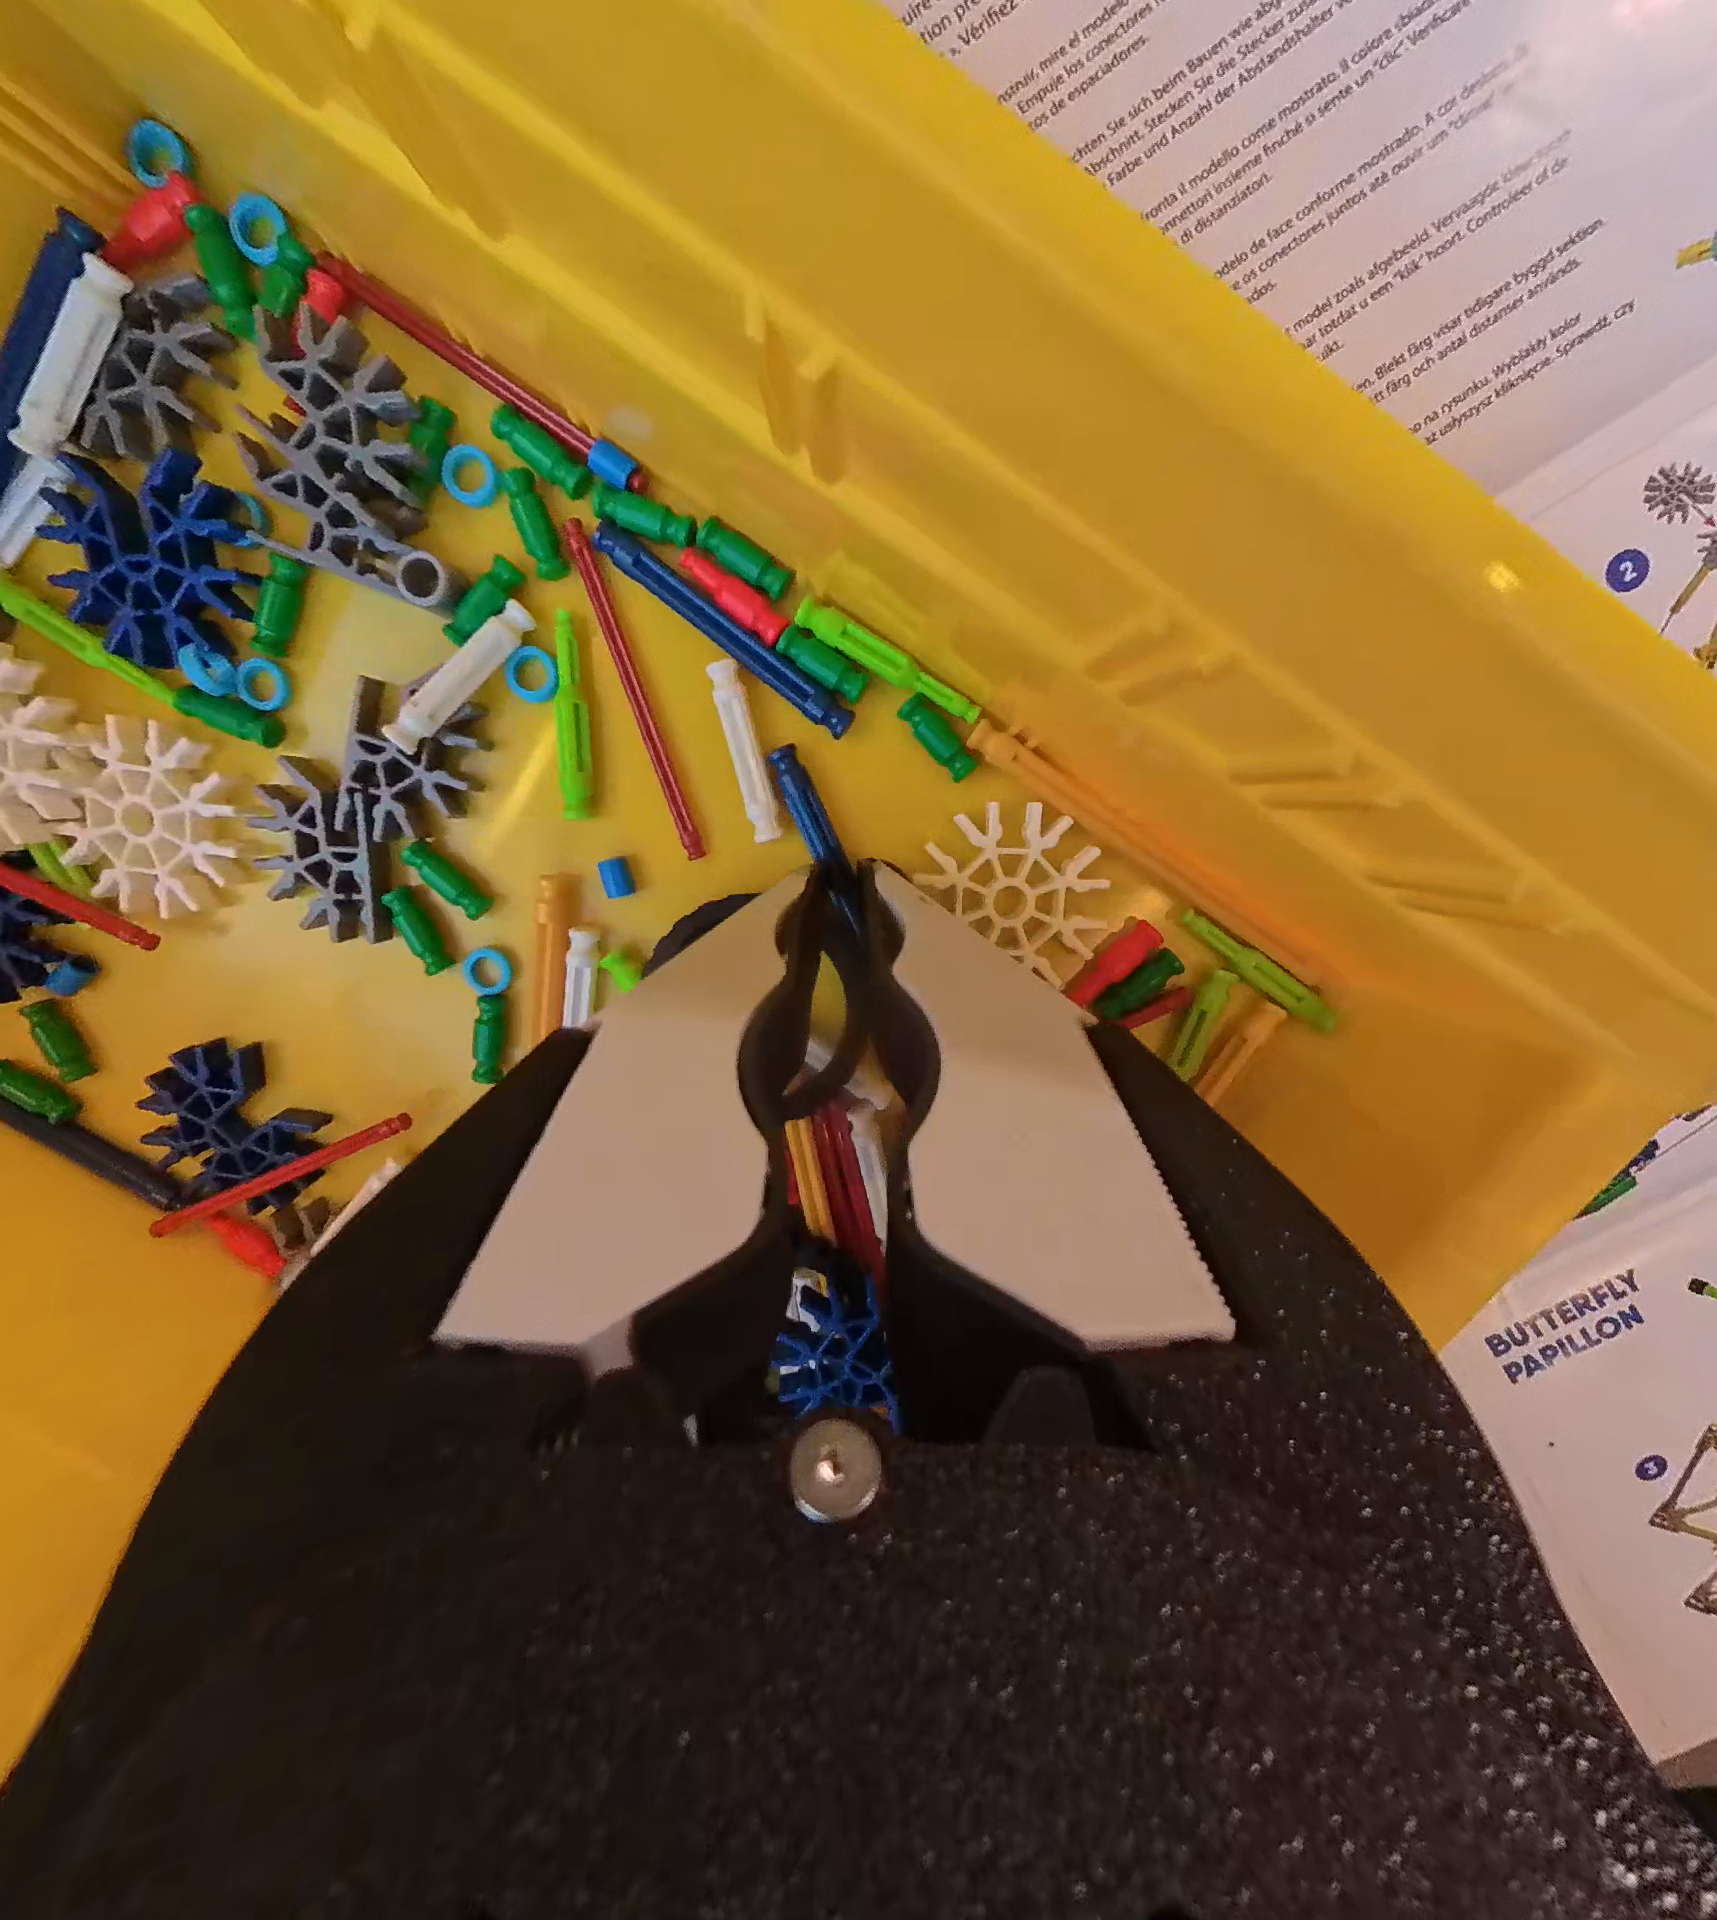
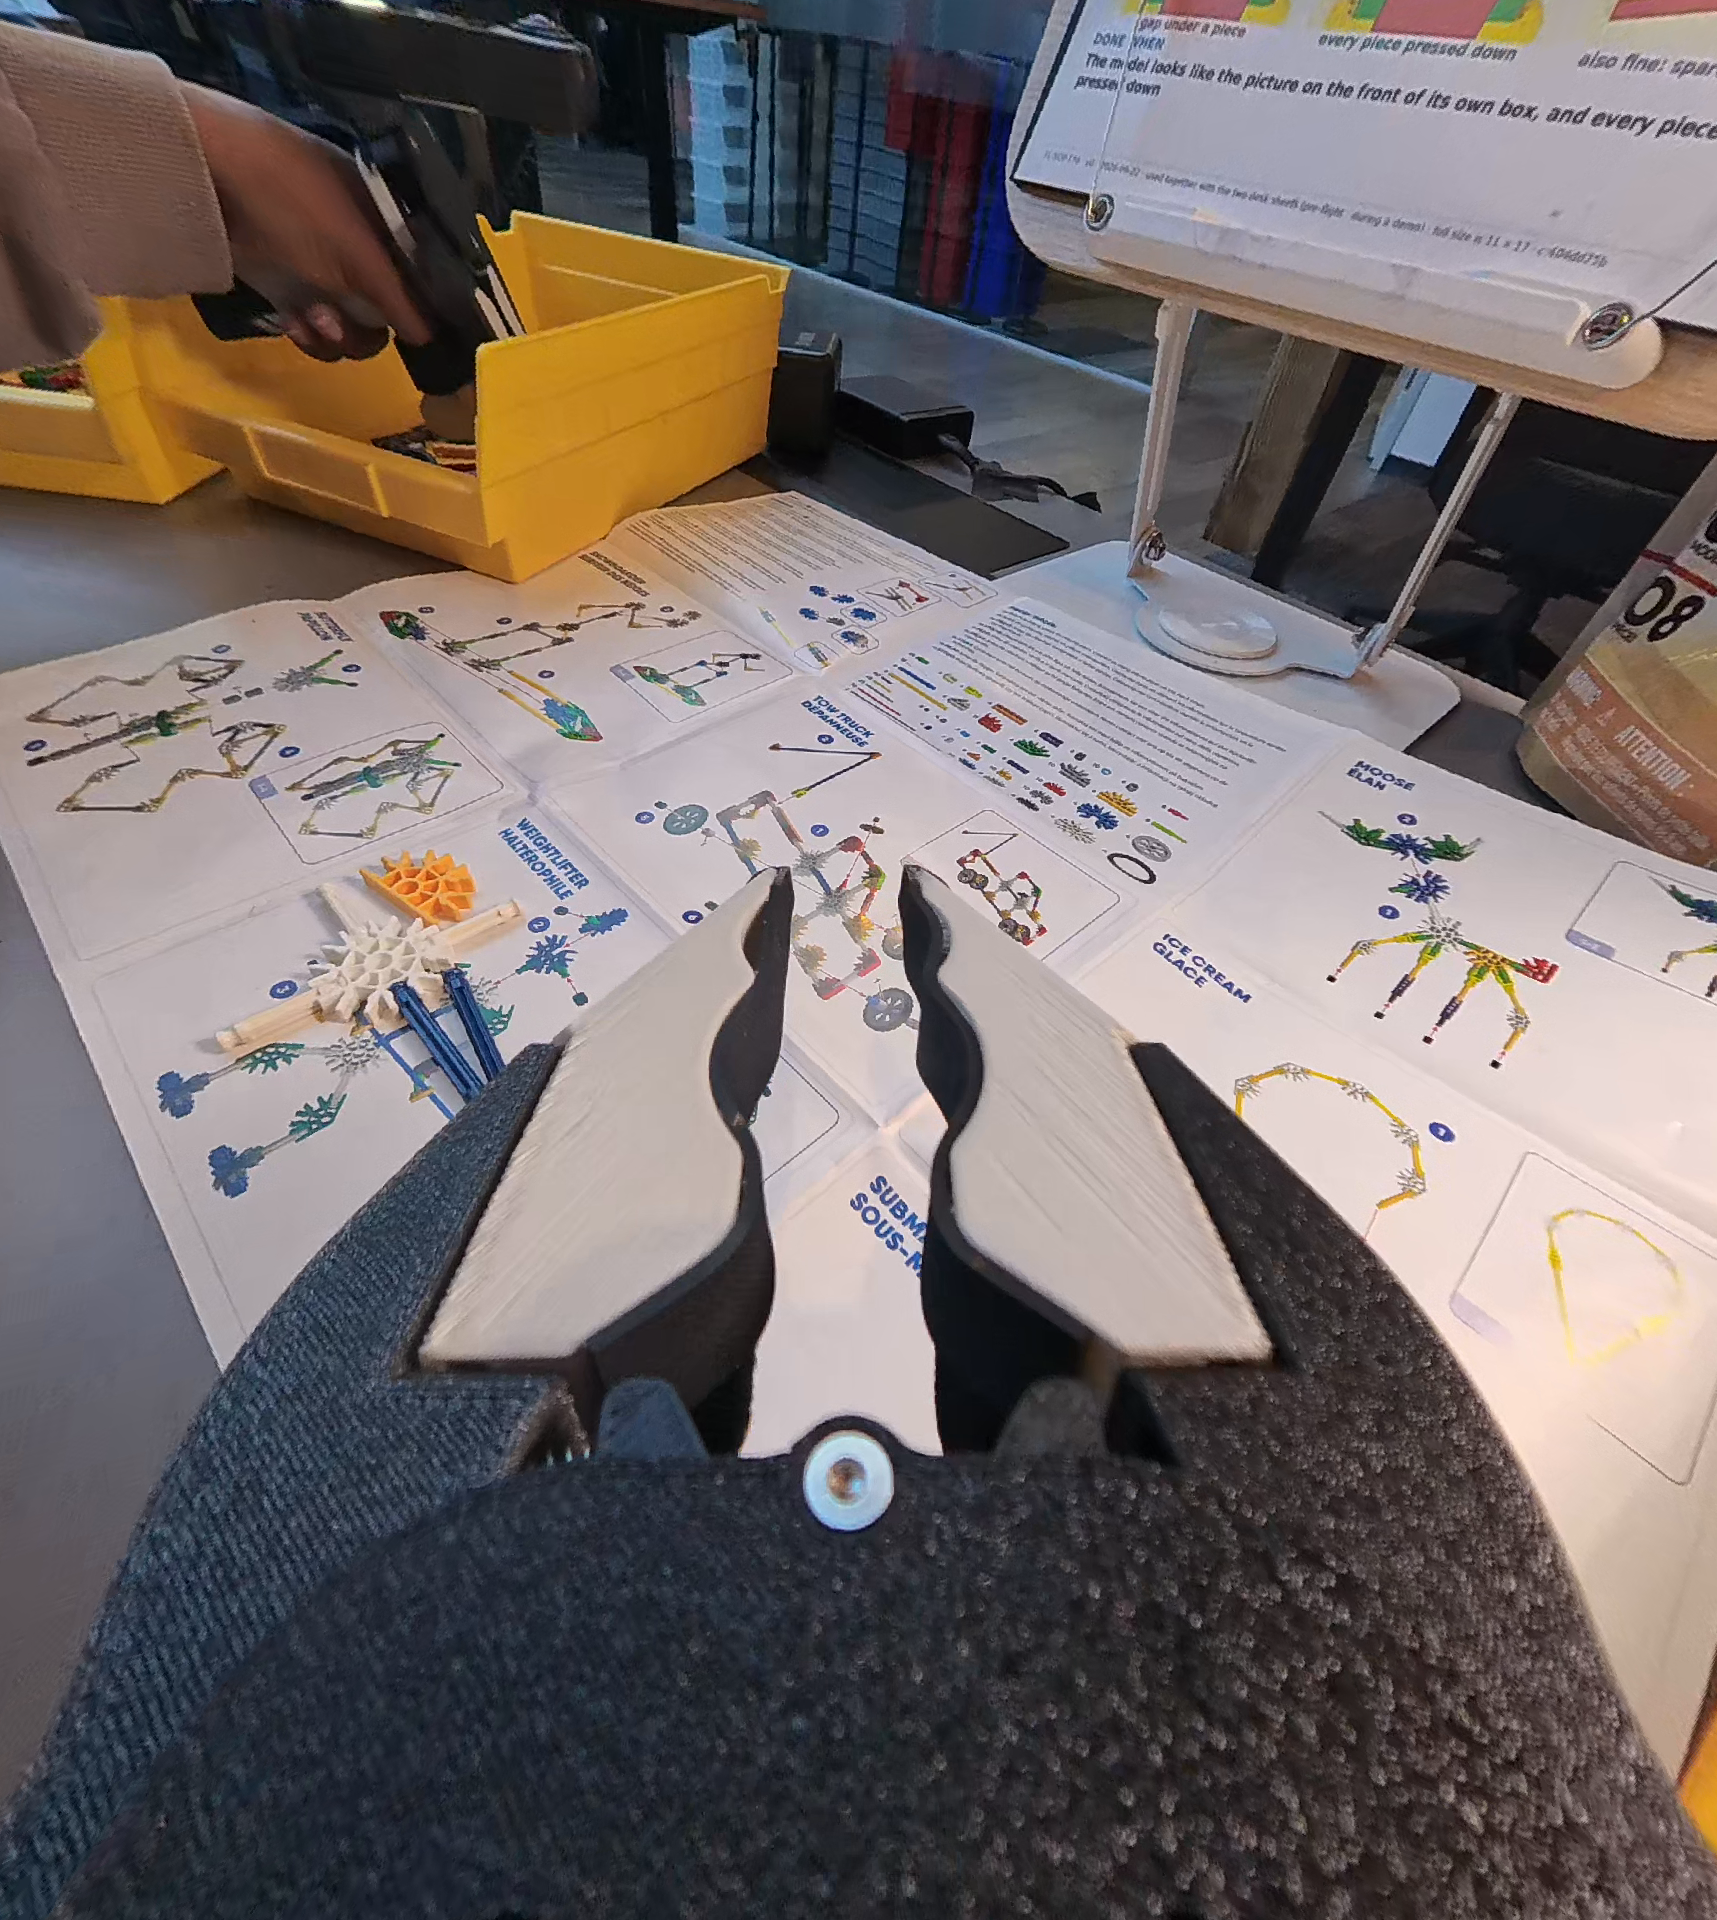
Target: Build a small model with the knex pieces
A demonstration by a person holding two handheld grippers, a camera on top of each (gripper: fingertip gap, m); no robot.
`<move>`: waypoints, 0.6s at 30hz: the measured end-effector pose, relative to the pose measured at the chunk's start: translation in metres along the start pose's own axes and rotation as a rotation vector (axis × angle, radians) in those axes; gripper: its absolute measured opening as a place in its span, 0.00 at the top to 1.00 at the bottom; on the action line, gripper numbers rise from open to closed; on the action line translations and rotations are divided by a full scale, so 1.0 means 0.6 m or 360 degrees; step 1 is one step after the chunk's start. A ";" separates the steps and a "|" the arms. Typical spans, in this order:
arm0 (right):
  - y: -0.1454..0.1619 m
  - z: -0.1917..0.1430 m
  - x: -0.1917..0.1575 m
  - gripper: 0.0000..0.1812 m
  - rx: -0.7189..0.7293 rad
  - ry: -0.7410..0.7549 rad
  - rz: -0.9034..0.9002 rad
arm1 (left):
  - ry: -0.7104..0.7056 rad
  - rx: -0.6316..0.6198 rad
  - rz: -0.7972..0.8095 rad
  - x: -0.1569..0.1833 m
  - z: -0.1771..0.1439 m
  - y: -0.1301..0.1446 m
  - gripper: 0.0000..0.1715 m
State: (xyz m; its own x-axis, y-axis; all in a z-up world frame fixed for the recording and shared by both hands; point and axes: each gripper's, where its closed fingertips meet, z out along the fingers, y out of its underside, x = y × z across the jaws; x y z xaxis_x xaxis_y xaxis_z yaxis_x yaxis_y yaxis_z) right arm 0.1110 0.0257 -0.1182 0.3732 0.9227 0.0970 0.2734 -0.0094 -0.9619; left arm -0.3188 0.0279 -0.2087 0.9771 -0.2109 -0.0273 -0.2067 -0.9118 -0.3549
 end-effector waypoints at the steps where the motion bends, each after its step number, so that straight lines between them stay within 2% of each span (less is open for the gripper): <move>1: 0.001 0.000 0.000 0.89 -0.0002 -0.0003 0.0001 | -0.0001 -0.0004 0.0002 0.000 0.000 0.000 0.98; 8: 0.006 0.004 -0.005 0.89 -0.0023 -0.0024 -0.0006 | -0.0049 -0.0059 0.0083 -0.002 0.004 0.000 0.97; 12: 0.000 0.000 -0.002 0.89 -0.0002 -0.0008 -0.0007 | -0.0110 -0.0017 0.0135 -0.007 -0.007 -0.002 0.99; 15: -0.004 -0.003 0.002 0.89 0.0016 0.0005 -0.0003 | -0.0194 0.0177 0.0118 -0.017 -0.064 -0.026 0.99; 17: -0.005 -0.003 0.003 0.89 0.0020 0.0004 0.0002 | -0.0314 0.0339 0.0186 -0.013 -0.129 -0.050 0.99; 18: -0.004 -0.002 0.002 0.89 0.0020 0.0000 0.0003 | -0.0329 0.0428 0.0241 0.006 -0.162 -0.064 0.99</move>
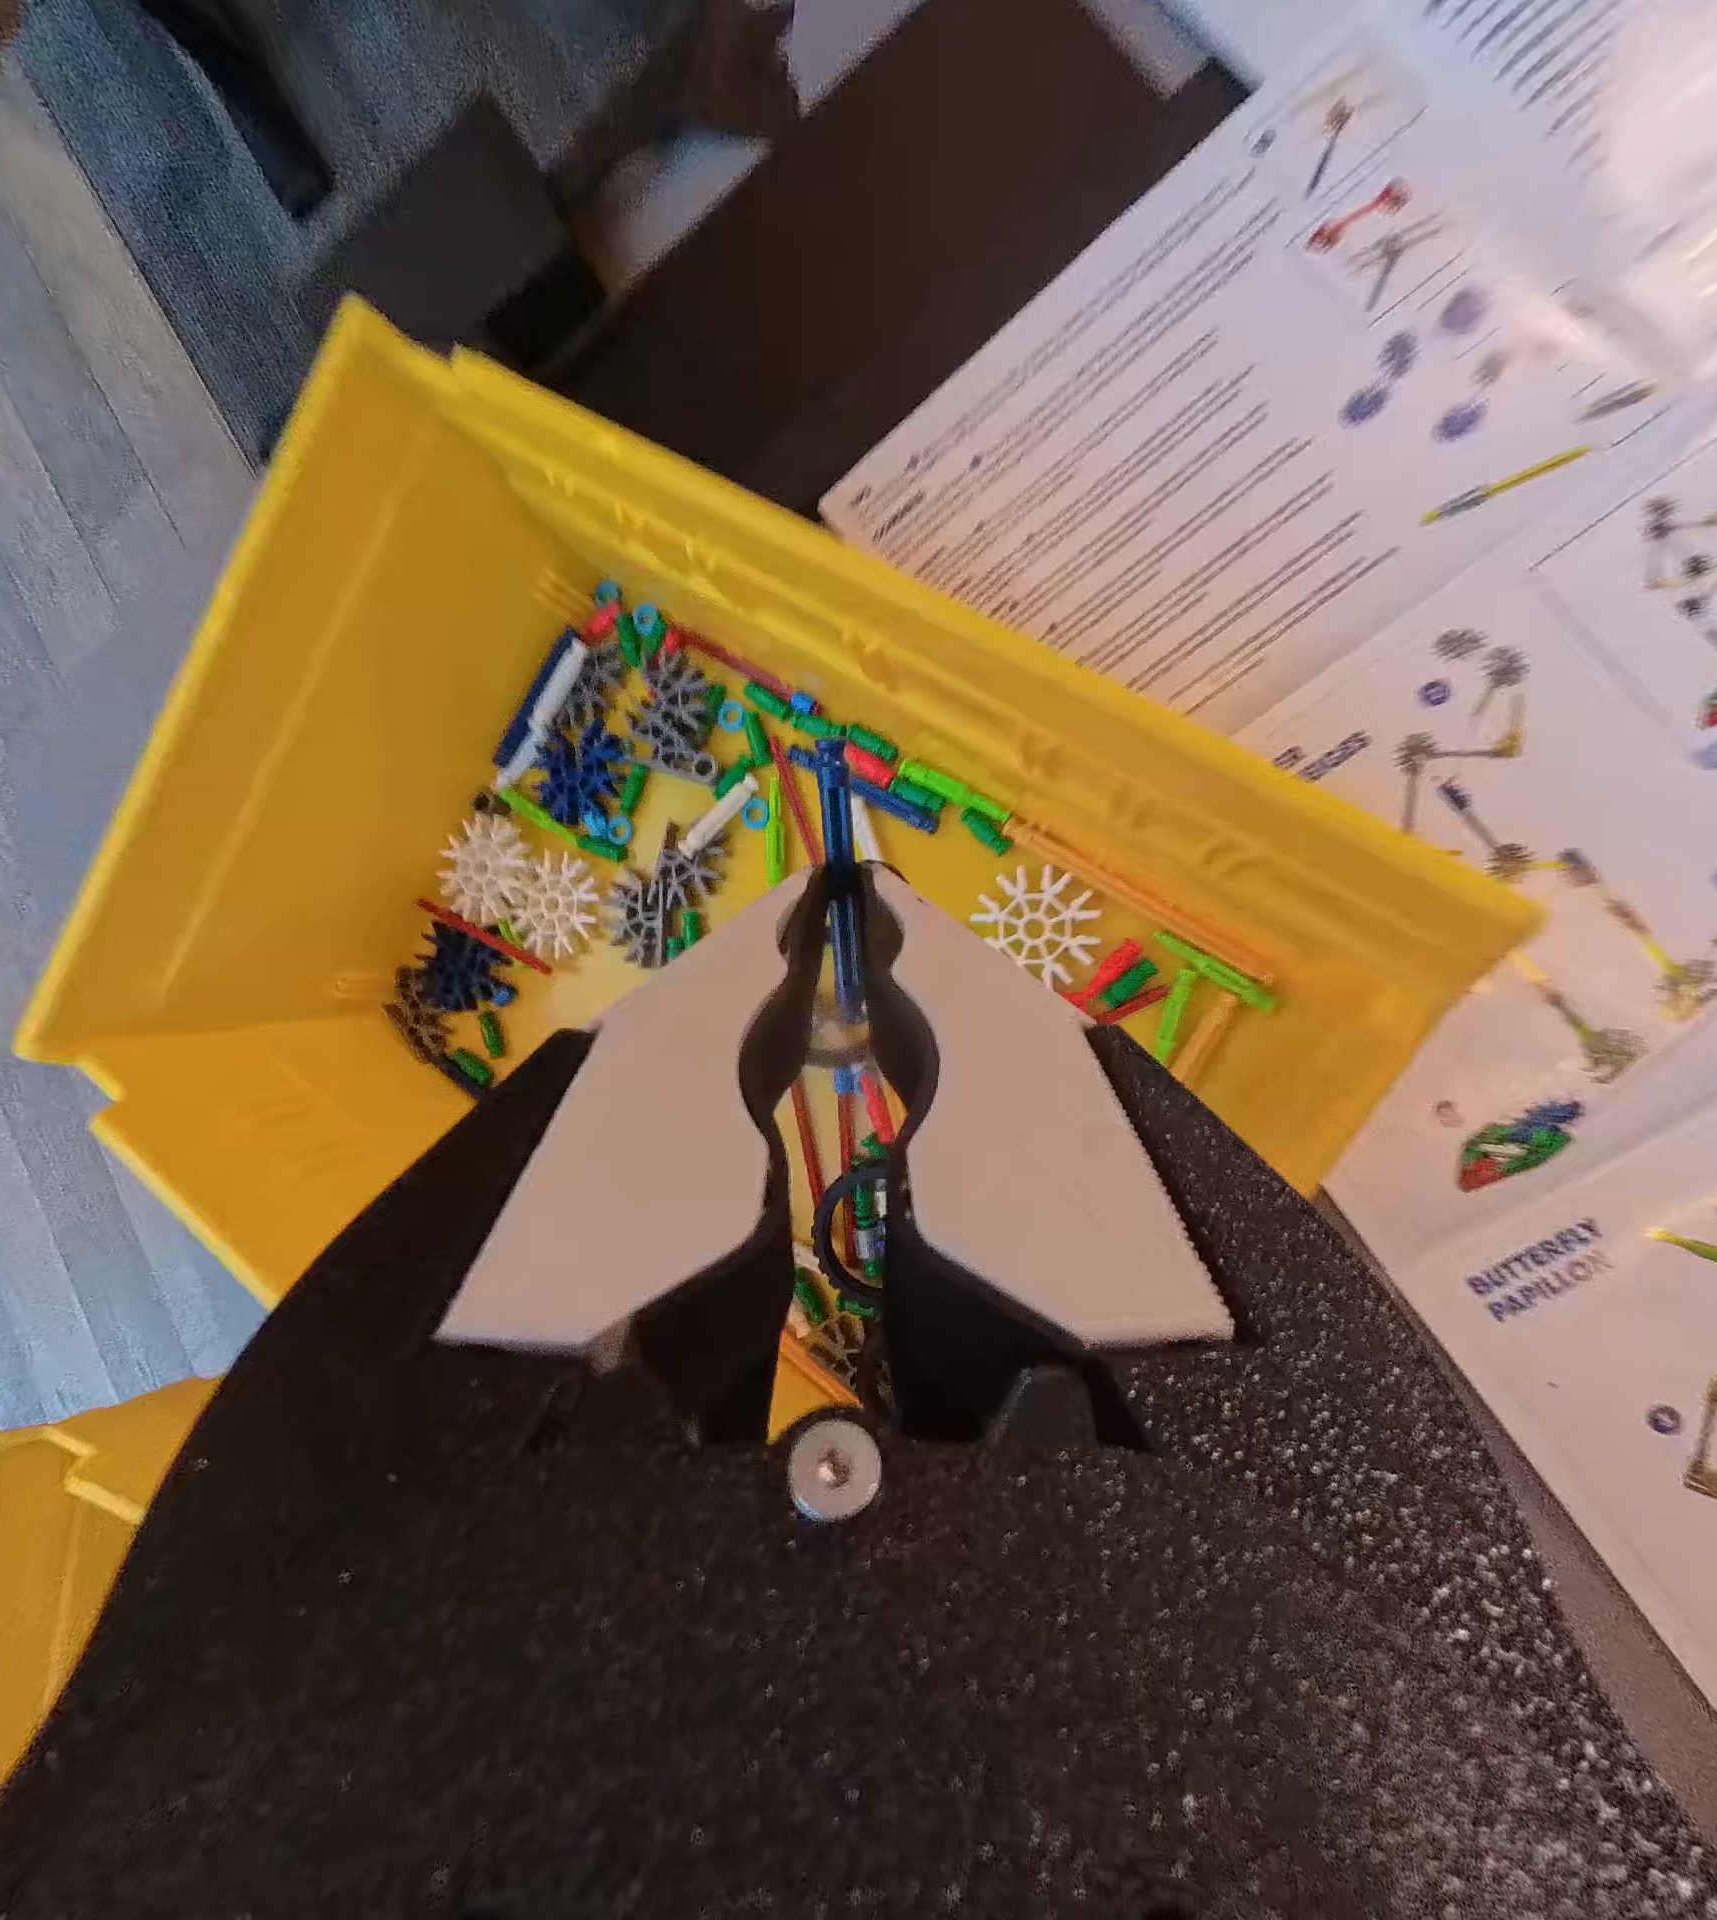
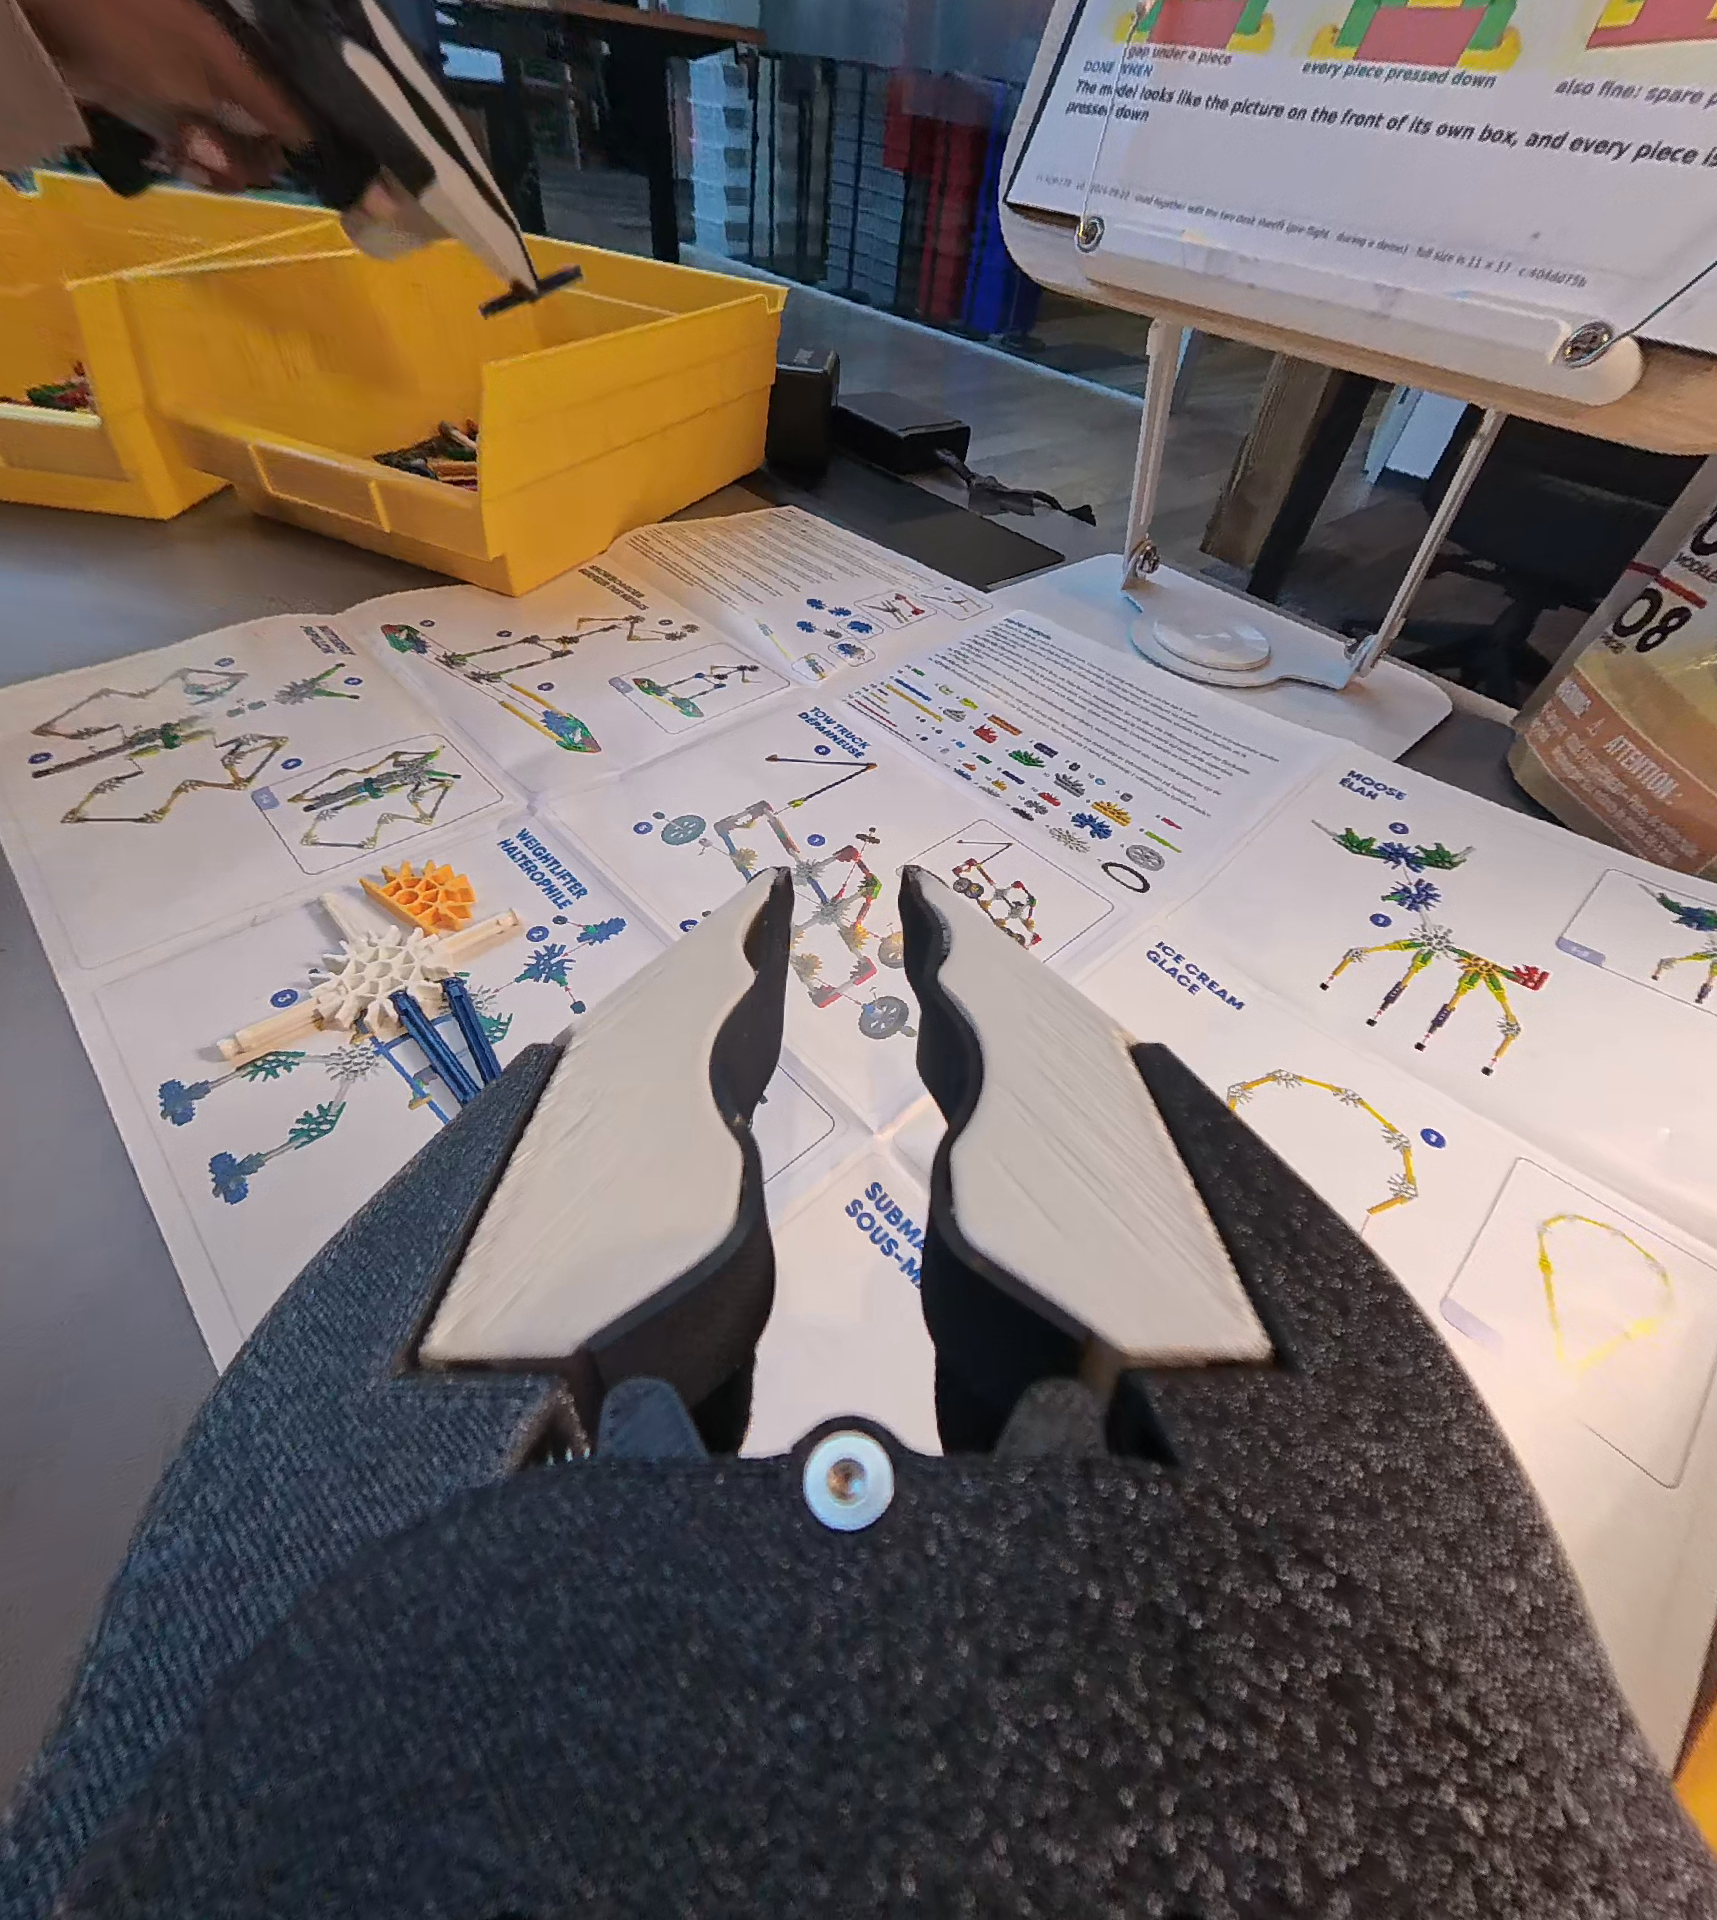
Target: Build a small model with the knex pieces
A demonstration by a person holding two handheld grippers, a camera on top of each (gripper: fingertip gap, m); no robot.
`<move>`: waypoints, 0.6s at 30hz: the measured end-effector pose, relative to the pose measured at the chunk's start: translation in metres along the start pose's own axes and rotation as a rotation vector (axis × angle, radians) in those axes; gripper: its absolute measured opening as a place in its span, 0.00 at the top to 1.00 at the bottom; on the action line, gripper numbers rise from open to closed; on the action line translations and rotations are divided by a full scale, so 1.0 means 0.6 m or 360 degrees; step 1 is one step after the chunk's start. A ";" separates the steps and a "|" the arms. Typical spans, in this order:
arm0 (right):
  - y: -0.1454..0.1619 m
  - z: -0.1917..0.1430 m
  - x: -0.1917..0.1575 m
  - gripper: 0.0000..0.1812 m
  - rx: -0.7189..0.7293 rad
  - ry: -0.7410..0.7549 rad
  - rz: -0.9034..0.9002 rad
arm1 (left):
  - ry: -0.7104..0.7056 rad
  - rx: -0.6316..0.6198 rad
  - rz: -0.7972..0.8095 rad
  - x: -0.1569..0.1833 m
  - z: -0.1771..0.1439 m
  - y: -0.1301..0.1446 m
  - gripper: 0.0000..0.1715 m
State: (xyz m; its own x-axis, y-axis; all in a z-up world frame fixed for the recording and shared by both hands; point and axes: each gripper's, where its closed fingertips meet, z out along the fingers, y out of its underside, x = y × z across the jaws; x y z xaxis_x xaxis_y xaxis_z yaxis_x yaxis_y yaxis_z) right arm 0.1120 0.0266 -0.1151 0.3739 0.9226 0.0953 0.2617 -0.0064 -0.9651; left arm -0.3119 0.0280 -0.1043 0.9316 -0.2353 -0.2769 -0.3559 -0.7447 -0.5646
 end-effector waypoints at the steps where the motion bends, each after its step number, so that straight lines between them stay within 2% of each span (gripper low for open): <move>1: 0.001 0.001 -0.001 0.89 -0.0003 -0.0005 -0.0001 | 0.0027 0.0093 0.0058 0.023 -0.030 -0.026 0.99; 3: 0.001 0.004 -0.004 0.89 -0.0008 -0.0017 -0.0010 | 0.0209 0.0220 0.0236 0.111 -0.074 -0.067 0.99; 5: 0.001 0.007 -0.009 0.89 -0.0011 -0.0033 -0.0009 | 0.0471 0.0248 0.0477 0.235 -0.091 -0.080 0.98; 7: 0.001 0.008 -0.016 0.89 -0.0016 -0.0048 -0.0016 | 0.0719 0.0211 0.0710 0.365 -0.082 -0.067 0.98; 10: 0.005 0.009 -0.020 0.89 -0.0044 -0.0035 -0.0075 | 0.0936 0.0124 0.0991 0.516 -0.042 -0.041 0.98; 13: 0.014 0.012 -0.022 0.89 -0.0089 -0.0019 -0.0136 | 0.1032 0.0080 0.1130 0.601 -0.004 -0.045 0.98; 18: 0.039 0.019 -0.029 0.89 -0.0213 -0.0051 -0.0228 | 0.1137 0.0040 0.1200 0.662 0.031 -0.060 0.98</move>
State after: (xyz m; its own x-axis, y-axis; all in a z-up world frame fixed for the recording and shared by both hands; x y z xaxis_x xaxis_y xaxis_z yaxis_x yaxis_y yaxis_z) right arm 0.1015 0.0146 -0.1422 0.2963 0.9296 0.2194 0.4273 0.0764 -0.9009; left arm 0.0697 -0.0272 -0.2083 0.2903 -0.9559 -0.0443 -0.8581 -0.2396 -0.4542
